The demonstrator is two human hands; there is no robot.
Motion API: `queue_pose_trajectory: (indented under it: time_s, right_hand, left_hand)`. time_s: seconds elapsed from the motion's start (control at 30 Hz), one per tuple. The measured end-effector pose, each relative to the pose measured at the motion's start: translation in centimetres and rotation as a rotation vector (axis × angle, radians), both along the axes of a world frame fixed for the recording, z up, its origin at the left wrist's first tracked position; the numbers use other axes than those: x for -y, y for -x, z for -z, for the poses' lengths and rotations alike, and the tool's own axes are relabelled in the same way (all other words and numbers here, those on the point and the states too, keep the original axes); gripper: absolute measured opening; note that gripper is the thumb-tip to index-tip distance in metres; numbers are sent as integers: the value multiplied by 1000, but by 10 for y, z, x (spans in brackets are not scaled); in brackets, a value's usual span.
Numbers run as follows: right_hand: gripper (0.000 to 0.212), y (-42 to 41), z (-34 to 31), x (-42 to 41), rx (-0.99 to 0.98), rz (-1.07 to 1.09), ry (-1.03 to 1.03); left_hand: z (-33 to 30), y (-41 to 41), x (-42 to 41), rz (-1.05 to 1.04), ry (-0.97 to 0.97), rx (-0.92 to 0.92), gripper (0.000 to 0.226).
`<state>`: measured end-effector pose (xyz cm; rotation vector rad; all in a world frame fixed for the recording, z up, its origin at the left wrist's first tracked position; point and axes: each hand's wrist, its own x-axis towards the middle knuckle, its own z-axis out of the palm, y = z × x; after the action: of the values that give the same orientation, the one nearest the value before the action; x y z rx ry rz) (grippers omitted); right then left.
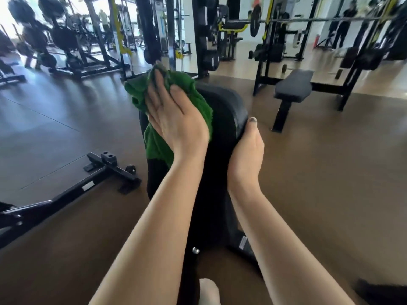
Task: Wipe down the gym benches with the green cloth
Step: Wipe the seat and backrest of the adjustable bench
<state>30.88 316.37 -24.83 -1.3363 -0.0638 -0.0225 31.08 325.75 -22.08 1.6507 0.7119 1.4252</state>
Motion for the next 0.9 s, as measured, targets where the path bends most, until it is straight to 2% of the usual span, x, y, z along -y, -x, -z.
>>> queue_pose_trajectory:
  time_s: [0.1, 0.17, 0.33, 0.4, 0.53, 0.7, 0.9]
  right_hand:
    - [48, 2, 1, -4, 1, 26, -13]
    - [48, 1, 4, -7, 13, 50, -22]
    - [46, -3, 8, -8, 87, 114, 1]
    - [47, -4, 9, -7, 100, 107, -3]
    - [48, -3, 10, -9, 65, 86, -45]
    - [40, 1, 12, -11, 108, 112, -61]
    - [41, -5, 14, -7, 170, 87, -40]
  left_hand:
    - [-10, -2, -36, -10, 247, 12, 51]
    - [-7, -2, -29, -4, 296, -19, 52]
    - [27, 5, 37, 7, -98, -25, 62]
    - [31, 3, 39, 19, -155, -29, 61]
    - [24, 0, 5, -7, -158, 25, 56]
    - [9, -2, -27, -54, 111, 31, 55]
    - [35, 8, 48, 62, -11, -68, 70]
